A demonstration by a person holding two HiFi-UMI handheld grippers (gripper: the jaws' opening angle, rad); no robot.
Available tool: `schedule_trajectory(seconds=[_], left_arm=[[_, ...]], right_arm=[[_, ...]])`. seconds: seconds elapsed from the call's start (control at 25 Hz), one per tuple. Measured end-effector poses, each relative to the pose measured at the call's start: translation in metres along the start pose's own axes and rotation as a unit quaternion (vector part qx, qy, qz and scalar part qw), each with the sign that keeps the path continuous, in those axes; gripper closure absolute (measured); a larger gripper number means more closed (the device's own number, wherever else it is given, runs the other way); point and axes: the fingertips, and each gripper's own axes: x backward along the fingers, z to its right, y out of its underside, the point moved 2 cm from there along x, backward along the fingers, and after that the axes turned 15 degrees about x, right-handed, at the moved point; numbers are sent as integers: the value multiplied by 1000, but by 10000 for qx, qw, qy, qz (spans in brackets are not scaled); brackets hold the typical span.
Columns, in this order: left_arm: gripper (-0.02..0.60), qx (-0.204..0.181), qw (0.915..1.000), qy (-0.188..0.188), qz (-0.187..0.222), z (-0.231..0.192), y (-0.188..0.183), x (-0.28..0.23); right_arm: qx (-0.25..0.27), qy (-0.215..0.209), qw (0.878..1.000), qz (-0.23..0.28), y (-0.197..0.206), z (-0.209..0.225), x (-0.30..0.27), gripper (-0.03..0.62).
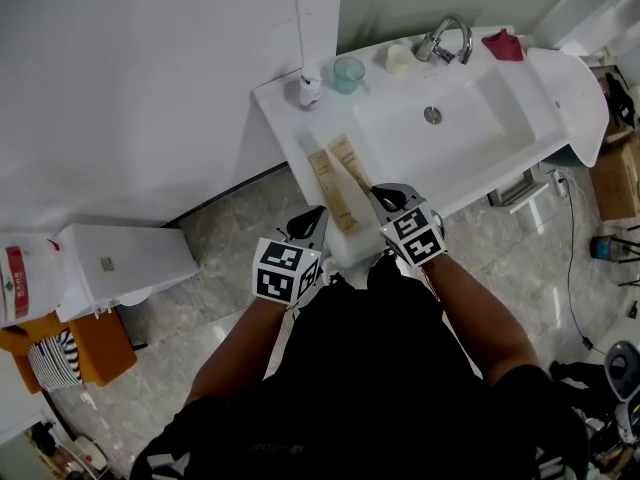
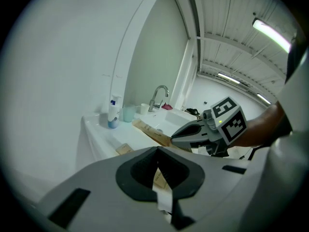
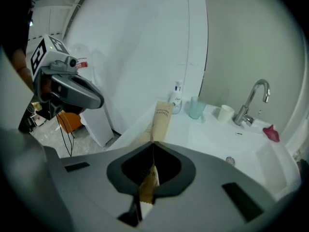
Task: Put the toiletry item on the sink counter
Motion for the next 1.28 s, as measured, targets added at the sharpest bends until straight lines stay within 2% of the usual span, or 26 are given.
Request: schedule_trajectory(seconds=[0.28, 0.6, 0.88, 1.28], left_arm=[[578, -306, 9989, 288, 228, 25, -25, 3], [578, -639, 9959, 582, 284, 66, -36, -8], [578, -820, 9936, 742, 251, 119, -28, -33], [578, -1051, 9892, 1021, 78, 232, 18, -63]], right_arm=[[46, 415, 9975, 572, -34, 5, 57, 589], [-127, 801, 9924, 925, -37, 15, 113, 589], [-319, 1061, 9892, 957, 3, 28, 160, 589], [-593, 1367, 9839, 986, 84, 39, 248, 589]])
